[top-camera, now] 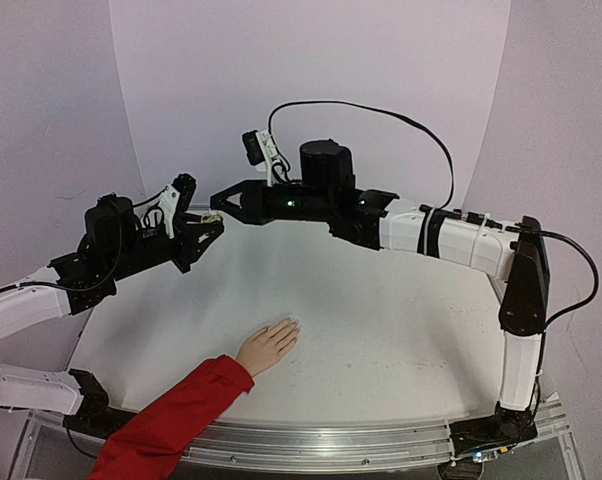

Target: Paint the nails

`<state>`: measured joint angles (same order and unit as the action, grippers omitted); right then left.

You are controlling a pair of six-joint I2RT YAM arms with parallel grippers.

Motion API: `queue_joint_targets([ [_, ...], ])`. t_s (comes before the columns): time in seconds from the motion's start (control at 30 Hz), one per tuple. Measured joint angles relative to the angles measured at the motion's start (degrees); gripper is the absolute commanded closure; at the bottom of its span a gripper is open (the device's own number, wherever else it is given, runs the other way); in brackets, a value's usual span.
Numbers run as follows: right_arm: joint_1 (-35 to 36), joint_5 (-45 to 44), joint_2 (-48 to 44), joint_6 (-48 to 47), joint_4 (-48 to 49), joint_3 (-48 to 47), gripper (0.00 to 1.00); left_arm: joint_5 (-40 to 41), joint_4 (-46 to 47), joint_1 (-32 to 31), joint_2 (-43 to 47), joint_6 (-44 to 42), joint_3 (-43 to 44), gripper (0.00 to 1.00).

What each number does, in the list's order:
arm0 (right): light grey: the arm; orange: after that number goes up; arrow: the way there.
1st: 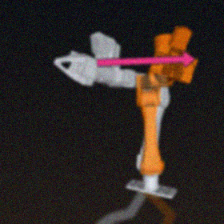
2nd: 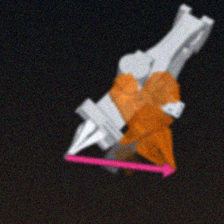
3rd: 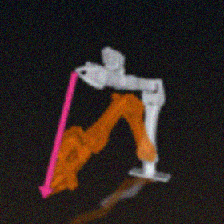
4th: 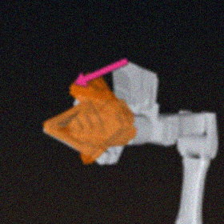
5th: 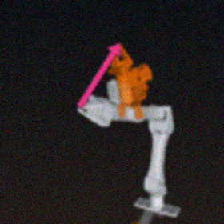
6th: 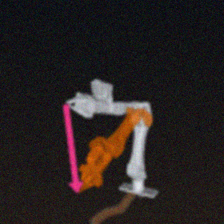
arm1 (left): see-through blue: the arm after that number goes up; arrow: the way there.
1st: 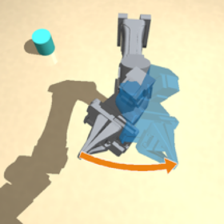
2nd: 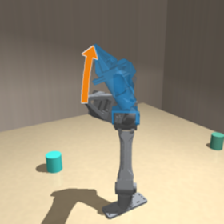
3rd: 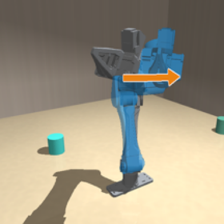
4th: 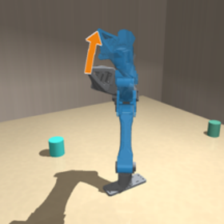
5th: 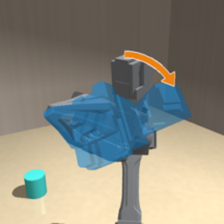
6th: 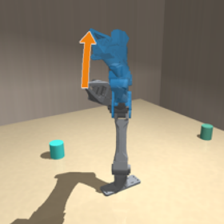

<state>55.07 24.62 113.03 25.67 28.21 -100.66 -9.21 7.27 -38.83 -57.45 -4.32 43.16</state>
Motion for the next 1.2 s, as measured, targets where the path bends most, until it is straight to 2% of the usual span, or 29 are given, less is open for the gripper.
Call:
queue_joint_targets([
  [0.17,0.35,0.24,1.6,0.33,0.26,-1.84,0.89,0.61,-0.42,0.09,0.0,0.13,0.0,1.0],
  [0.3,0.22,0.26,2.32,0.17,0.22,-2.45,0.92,1.11,-1.07,0.42,0.0,0.9,0.0,1.0],
  [0.4,0.2,0.5,2.38,-0.09,0.15,-2.45,1.0,1.01,-1.27,0.42,0.04,1.4,0.0,1.0],
  [0.53,-0.13,3.72,2.38,-2.86,0.52,-2.45,1.0,-1.84,-1.7,0.68,0.66,1.79,0.0,1.0],
  [0.6,-0.87,9.92,2.38,-6.08,1.38,-2.45,1.0,-7.28,-2.19,1.4,1.64,1.51,-0.02,1.0],
  [0.63,-1.55,15.98,2.36,-8.44,1.9,-2.43,1.0,-11.47,-2.51,1.79,2.34,1.27,-0.02,1.0],
  [0.77,-2.43,36.98,1.75,-13.03,3.34,-2.12,1.0,-32.28,-3.23,2.1,3.63,1.16,0.11,1.0],
  [0.9,-1.25,46.16,0.07,-15.32,4.59,0.57,1.0,-45.86,-3.34,0.94,1.46,1.36,1.2,1.0],
  [1.0,-0.92,46.88,-1.14,-17.05,4.72,2.71,1.0,-47.93,-3.61,0.42,0.68,1.42,1.36,1.0],
  [1.03,-0.92,46.62,-1.25,-17.2,4.76,2.89,0.93,-47.47,-3.8,0.28,0.7,1.42,1.36,1.0],
  [1.07,-0.98,45.75,-1.6,-17.62,4.9,3.39,0.8,-46.71,-3.87,0.24,0.76,1.38,1.36,1.0],
  [1.13,-1.27,43.23,-2.51,-18.1,4.83,4.44,0.63,-43.8,-4.02,0.24,1.05,1.33,1.33,1.0],
  [1.2,-1.53,38.82,-3.52,-18.05,4.46,5.53,0.39,-39.34,-3.28,0.24,1.55,1.22,1.33,1.0],
])
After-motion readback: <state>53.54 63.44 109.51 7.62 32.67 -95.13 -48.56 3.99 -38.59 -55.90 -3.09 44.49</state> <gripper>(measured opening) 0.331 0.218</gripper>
